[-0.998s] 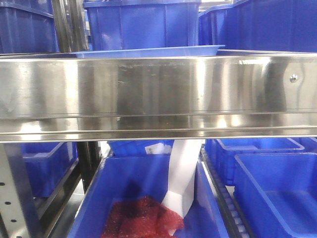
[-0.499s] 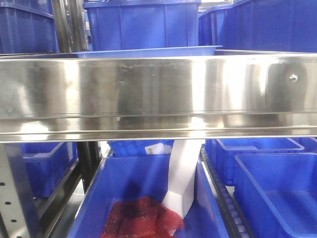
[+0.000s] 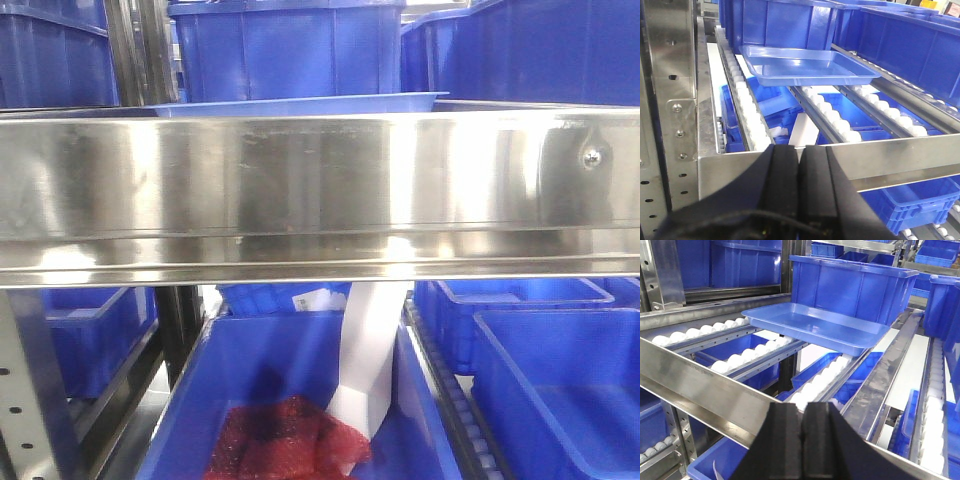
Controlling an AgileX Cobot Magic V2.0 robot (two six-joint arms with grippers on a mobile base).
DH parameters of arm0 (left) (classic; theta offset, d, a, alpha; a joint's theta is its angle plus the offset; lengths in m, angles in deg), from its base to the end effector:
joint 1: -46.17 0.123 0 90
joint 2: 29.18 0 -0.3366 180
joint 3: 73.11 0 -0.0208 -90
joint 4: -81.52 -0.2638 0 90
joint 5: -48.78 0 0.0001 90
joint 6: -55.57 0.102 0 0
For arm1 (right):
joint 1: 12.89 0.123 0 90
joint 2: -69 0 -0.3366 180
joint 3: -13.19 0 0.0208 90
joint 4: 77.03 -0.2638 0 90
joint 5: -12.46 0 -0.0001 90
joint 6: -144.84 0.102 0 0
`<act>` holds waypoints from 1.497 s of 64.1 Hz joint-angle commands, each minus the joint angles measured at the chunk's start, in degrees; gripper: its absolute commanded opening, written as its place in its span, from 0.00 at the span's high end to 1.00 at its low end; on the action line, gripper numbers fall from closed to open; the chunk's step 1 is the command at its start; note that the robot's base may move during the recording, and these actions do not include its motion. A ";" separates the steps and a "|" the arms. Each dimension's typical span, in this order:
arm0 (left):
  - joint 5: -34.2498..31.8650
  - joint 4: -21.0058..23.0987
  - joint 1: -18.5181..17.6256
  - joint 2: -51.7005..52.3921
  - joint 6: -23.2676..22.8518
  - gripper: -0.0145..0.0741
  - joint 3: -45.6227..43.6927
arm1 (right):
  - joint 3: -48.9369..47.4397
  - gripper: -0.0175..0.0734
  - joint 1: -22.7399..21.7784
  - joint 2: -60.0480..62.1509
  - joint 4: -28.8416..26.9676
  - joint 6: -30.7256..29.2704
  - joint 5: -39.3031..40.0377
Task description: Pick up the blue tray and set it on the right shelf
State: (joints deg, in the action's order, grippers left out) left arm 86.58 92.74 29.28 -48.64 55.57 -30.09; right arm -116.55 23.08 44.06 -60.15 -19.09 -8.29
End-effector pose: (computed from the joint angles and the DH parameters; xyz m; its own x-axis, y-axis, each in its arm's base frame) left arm 0.0029 -0.0136 0.3582 -0.2221 -0.0932 -0.9706 0.3710 0.9125 -0.1726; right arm 0.0431 0.0182 0.3433 -0.0743 -0.0490 -0.9960 -0.5010 0.8654 -0.0052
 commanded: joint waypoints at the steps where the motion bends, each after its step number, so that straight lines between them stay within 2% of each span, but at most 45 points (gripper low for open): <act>1: -4.99 0.92 -0.47 -0.61 0.00 0.89 -1.30 | -1.64 0.75 0.10 -0.34 1.45 -0.59 5.25; 10: -4.88 0.92 -0.47 -0.61 0.00 0.89 -1.30 | -1.64 0.75 0.10 -0.34 1.45 -0.59 5.25; 13: -5.08 -0.39 0.36 -0.23 0.00 0.89 -1.30 | -1.64 0.75 0.10 -0.34 1.45 -0.59 5.25; 21: -5.61 -1.70 5.92 2.61 0.00 0.89 0.23 | -1.64 0.75 0.10 -0.34 1.45 -0.59 5.25; 28: -7.69 -1.70 11.63 7.68 0.00 0.89 5.43 | -1.64 0.75 0.10 -0.34 1.45 -0.59 5.25; 37: -15.38 -1.70 16.74 13.77 0.00 0.89 16.31 | -1.64 0.75 0.10 -0.34 1.45 -0.59 5.25; 53: -35.68 -2.68 16.85 14.25 -0.40 0.89 34.35 | -1.64 0.75 0.10 -0.34 1.45 -0.59 5.26; 59: -44.58 -5.74 16.85 14.25 -1.59 0.89 39.07 | -1.64 0.75 0.10 -0.34 1.45 -0.59 5.26; 63: -42.49 -8.60 16.85 14.35 -4.82 0.89 38.74 | -1.64 0.75 0.10 -0.34 1.45 -0.59 5.26; 66: -42.39 -8.60 16.85 14.35 -5.64 0.89 38.75 | -1.64 0.75 0.10 -0.34 1.45 -0.59 5.26; 96: -42.50 -8.60 16.85 14.35 -5.64 0.89 38.75 | -1.64 0.75 0.10 -0.34 1.45 -0.59 5.26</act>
State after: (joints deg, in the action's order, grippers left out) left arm 49.76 84.37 46.17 -35.00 50.37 6.96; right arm -116.55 23.08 44.06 -60.15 -19.13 -8.07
